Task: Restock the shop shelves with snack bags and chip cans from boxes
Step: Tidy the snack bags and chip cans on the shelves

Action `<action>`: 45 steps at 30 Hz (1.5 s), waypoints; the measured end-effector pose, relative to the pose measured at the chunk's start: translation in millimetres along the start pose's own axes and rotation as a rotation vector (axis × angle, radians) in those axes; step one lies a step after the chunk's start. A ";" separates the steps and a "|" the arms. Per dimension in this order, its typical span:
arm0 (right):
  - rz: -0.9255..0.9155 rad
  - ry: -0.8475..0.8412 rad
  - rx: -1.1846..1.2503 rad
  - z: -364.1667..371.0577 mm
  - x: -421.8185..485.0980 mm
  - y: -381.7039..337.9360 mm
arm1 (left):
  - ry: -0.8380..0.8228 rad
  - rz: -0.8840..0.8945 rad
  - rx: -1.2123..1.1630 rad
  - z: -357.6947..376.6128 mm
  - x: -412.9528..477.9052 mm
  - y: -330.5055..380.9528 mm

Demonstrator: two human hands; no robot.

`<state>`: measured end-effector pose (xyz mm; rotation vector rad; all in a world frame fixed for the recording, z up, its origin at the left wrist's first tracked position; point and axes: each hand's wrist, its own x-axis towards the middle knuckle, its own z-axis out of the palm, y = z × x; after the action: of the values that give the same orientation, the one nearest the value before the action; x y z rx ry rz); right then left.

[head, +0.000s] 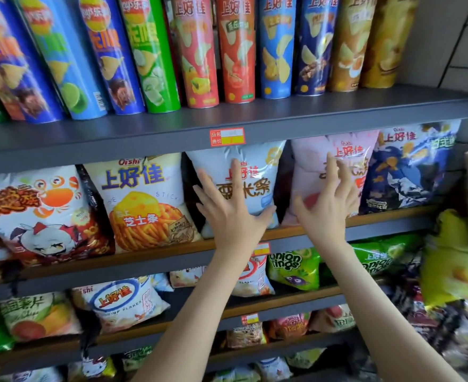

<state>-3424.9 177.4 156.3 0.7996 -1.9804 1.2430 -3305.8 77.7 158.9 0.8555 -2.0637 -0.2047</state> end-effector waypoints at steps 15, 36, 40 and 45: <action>0.117 -0.185 -0.173 -6.8 28.8 25.1 | 0.044 -0.011 0.042 -8.0 15.5 4.0; 0.080 -0.276 -0.085 -15.2 9.8 29.0 | 0.092 0.092 0.157 5.0 -7.5 -3.8; 0.060 -0.218 -0.072 -25.3 6.3 30.2 | 0.111 0.126 0.136 2.8 -11.0 0.1; -0.021 -0.163 0.033 -41.7 12.2 21.1 | 0.132 0.188 0.095 -13.2 -12.5 13.0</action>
<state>-3439.8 221.6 168.8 0.9629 -2.0790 1.2351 -3297.2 97.6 164.3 0.7066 -2.0273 0.0508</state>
